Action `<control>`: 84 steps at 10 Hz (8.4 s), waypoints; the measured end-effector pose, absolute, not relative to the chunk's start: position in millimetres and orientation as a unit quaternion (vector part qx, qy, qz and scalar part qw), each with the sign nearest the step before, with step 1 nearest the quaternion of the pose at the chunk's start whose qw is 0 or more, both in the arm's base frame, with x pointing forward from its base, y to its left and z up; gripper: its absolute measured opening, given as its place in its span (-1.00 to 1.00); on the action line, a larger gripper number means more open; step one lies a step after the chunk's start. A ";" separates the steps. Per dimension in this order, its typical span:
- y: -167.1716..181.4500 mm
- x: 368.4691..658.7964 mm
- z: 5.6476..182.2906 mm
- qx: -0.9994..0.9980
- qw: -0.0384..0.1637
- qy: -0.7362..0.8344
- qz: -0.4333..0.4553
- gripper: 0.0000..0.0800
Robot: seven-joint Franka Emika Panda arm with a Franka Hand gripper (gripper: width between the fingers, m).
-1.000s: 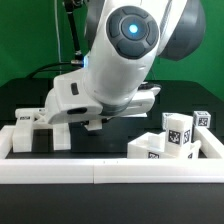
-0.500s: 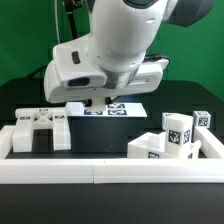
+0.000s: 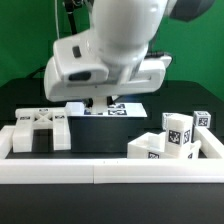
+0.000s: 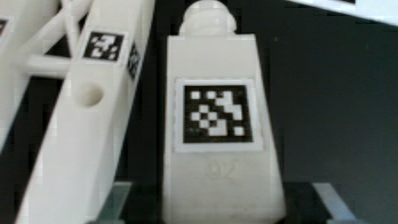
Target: Assemble chair
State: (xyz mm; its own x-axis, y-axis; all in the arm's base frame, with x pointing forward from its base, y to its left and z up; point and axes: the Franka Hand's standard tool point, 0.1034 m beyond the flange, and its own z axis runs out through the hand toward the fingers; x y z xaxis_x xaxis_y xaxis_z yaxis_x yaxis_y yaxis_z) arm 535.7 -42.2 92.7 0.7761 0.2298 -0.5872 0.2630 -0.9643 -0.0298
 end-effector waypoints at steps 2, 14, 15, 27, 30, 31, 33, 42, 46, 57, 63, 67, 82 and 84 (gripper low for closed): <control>-42.2 555.4 107.1 0.959 0.029 0.133 -0.247 -0.27; -45.0 591.9 120.9 0.981 0.051 0.116 0.146 -0.27; -46.6 588.8 119.3 0.980 0.054 0.111 0.156 -0.27; 12.8 607.8 132.0 0.985 -0.002 0.047 0.168 -0.27; 12.6 610.1 133.3 0.983 -0.004 0.044 0.181 -0.27; 12.5 610.3 133.4 0.982 -0.003 0.044 0.181 -0.27; 3.8 611.8 138.7 0.963 0.026 0.042 0.265 -0.27; 11.3 608.7 133.3 0.969 -0.001 0.028 0.244 -0.27; 14.8 609.9 133.4 0.971 -0.020 0.012 0.237 -0.27; 26.1 595.8 106.1 0.974 -0.020 0.019 0.227 -0.27; 25.1 596.0 95.5 0.974 -0.018 0.019 0.226 -0.27; 24.7 591.5 94.6 0.967 -0.006 0.020 0.256 -0.27; 3.8 590.0 93.2 0.963 0.008 0.011 0.271 0.62; 4.2 591.0 102.5 0.965 0.003 0.011 0.263 0.62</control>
Offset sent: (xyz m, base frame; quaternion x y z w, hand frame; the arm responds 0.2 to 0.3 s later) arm 0.0000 0.0000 0.0000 0.0000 0.1296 0.0000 0.9916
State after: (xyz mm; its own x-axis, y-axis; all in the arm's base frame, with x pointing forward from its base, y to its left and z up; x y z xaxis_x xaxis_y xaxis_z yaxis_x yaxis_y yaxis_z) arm 591.0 4.2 102.5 0.8615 0.0228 0.5073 0.0196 -0.9997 0.0118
